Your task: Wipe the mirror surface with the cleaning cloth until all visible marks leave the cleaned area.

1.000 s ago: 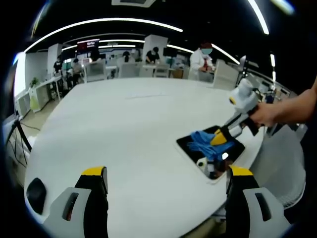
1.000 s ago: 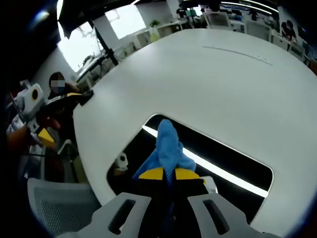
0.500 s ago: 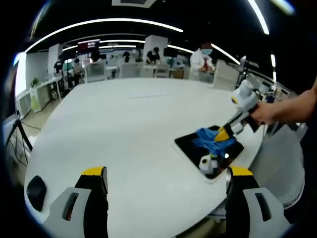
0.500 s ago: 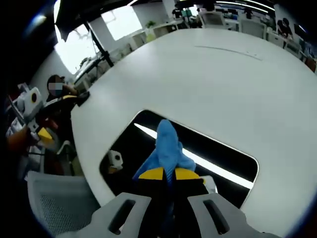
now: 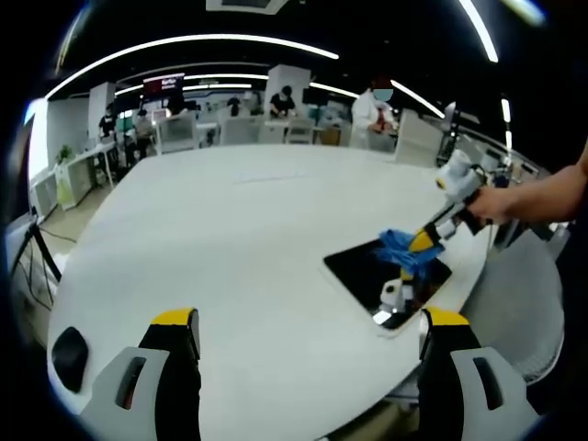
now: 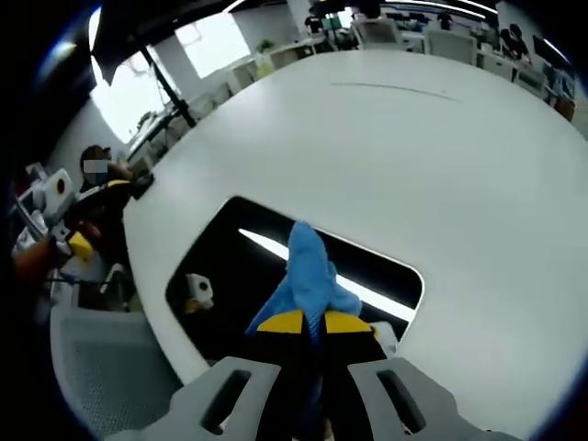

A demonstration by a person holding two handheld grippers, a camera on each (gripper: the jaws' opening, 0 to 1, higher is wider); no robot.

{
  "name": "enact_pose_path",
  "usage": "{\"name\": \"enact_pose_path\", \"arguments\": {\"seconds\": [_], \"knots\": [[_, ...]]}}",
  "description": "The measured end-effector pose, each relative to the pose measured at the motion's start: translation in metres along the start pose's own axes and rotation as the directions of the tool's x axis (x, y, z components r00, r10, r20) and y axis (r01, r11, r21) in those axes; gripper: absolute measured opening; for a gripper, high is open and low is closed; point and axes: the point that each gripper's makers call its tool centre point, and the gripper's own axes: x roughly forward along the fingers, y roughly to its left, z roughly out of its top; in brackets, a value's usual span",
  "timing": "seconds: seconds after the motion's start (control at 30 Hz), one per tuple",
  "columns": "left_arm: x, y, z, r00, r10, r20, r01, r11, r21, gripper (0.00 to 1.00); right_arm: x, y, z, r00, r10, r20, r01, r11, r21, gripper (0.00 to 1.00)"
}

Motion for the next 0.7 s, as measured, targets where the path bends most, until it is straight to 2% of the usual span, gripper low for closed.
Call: {"name": "enact_pose_path", "arguments": {"seconds": [0.2,0.5,0.7], "knots": [[0.003,0.0,0.0,1.0,-0.005,-0.002,0.005,1.0,0.004,1.0,-0.009,-0.019,-0.007,1.0,-0.024,-0.003,0.024,0.999,0.035,0.01],[0.007,-0.004,0.008,1.0,-0.017,0.002,0.017,1.0,0.017,1.0,-0.013,-0.025,-0.009,0.999,-0.031,-0.014,0.032,0.998,0.046,0.01],[0.007,-0.001,0.004,1.0,-0.011,-0.002,0.011,1.0,0.012,1.0,-0.017,-0.031,-0.012,0.999,-0.042,-0.026,0.043,0.998,0.053,0.01]]}}
